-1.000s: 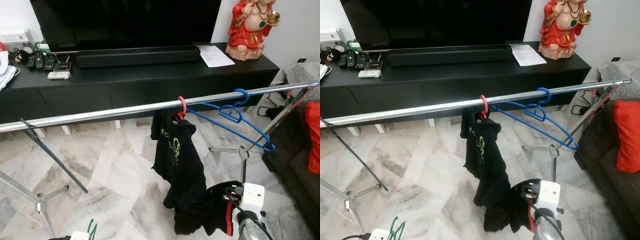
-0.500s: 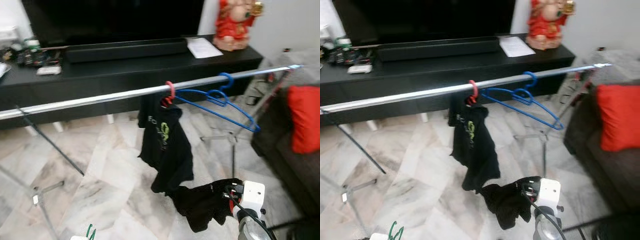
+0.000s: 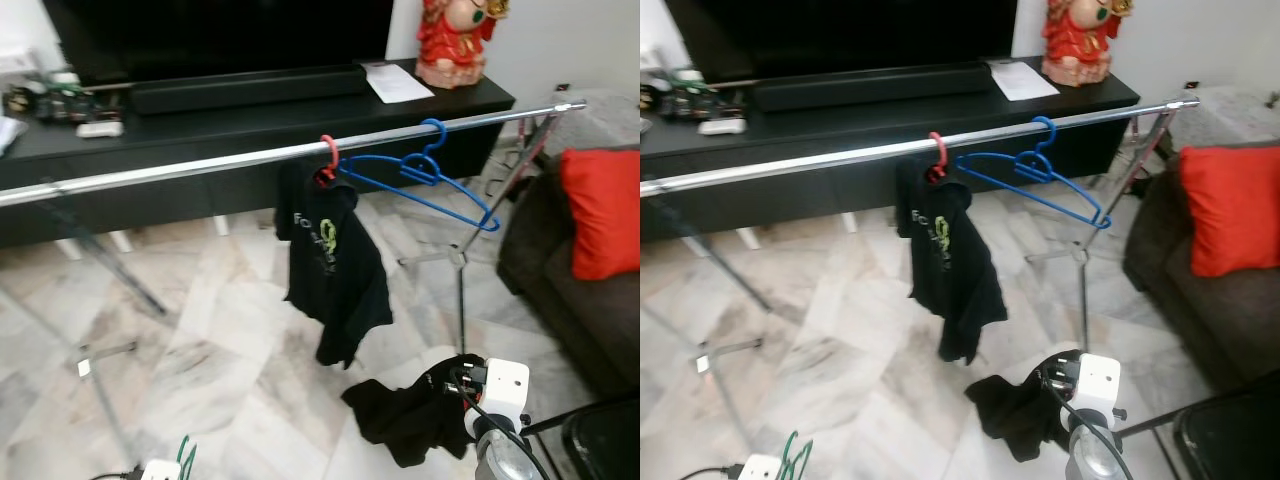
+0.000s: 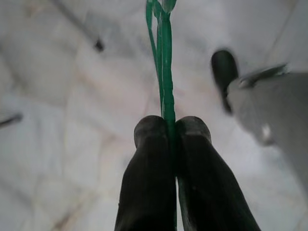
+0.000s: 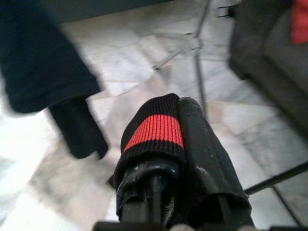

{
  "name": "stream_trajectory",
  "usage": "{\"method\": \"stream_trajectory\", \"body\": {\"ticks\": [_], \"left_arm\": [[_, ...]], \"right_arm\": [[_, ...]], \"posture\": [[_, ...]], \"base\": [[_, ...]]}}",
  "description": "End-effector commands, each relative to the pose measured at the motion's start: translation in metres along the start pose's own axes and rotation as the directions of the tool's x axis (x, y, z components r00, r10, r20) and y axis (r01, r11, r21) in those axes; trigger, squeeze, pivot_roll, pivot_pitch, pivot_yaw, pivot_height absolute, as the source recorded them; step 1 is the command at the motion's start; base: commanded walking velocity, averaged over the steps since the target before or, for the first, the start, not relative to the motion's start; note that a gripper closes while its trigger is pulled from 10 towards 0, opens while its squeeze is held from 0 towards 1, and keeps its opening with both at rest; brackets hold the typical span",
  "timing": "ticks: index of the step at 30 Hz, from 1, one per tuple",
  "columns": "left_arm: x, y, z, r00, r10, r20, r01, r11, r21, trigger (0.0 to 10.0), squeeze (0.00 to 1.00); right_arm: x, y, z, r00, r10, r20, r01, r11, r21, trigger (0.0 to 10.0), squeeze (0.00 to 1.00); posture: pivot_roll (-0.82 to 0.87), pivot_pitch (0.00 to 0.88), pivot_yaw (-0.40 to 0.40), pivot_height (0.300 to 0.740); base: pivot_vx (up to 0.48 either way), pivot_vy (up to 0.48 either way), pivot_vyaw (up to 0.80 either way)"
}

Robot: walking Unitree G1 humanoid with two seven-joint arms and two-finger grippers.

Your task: Hang hanger

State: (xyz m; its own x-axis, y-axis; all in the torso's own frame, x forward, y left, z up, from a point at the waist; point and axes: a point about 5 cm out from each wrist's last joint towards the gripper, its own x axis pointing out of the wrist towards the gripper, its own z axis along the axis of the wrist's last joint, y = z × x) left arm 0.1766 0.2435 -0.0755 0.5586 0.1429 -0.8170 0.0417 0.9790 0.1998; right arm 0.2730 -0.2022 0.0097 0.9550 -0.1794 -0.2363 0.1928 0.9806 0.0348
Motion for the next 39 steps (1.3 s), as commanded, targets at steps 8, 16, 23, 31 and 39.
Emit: {"method": "stream_trajectory", "body": {"ticks": [8, 16, 23, 31, 39], "left_arm": [[-0.003, -0.003, -0.017, 0.998, -0.007, -0.055, 0.007, 1.000, -0.002, 10.0, 0.00], [-0.003, -0.001, -0.016, 0.999, -0.002, -0.052, 0.002, 1.000, -0.002, 10.0, 0.00], [-0.001, 0.004, -0.006, 1.000, 0.005, -0.022, -0.005, 1.000, -0.004, 10.0, 0.00], [-0.001, 0.004, -0.002, 1.000, 0.005, -0.005, -0.005, 1.000, -0.003, 10.0, 0.00], [0.001, 0.007, 0.017, 0.998, 0.006, 0.063, -0.007, 1.000, 0.005, 10.0, 0.00]], "right_arm": [[0.000, -0.004, 0.000, 1.000, -0.015, -0.002, 0.015, 1.000, 0.012, 10.0, 0.00], [0.003, -0.002, 0.003, 1.000, -0.008, -0.005, 0.008, 1.000, 0.006, 10.0, 0.00], [0.008, 0.001, 0.010, 1.000, 0.002, 0.009, -0.002, 1.000, 0.011, 10.0, 0.00], [0.010, 0.003, 0.013, 1.000, 0.008, 0.012, -0.008, 1.000, 0.013, 10.0, 0.00], [0.015, 0.008, 0.018, 1.000, 0.024, 0.011, -0.024, 1.000, 0.005, 10.0, 0.00]], "posture": [[0.02, 0.134, -0.005, 0.740], [0.02, 0.119, -0.004, 0.740], [0.03, 0.126, -0.005, 0.740], [0.03, 0.136, -0.004, 0.740], [0.04, 0.142, -0.002, 0.740]], "base": [[-0.285, 0.000, 0.00], [-0.290, 0.000, 0.00], [-0.289, 0.000, 0.00], [-0.290, 0.000, 0.00], [-0.144, 0.000, 0.00]]}}
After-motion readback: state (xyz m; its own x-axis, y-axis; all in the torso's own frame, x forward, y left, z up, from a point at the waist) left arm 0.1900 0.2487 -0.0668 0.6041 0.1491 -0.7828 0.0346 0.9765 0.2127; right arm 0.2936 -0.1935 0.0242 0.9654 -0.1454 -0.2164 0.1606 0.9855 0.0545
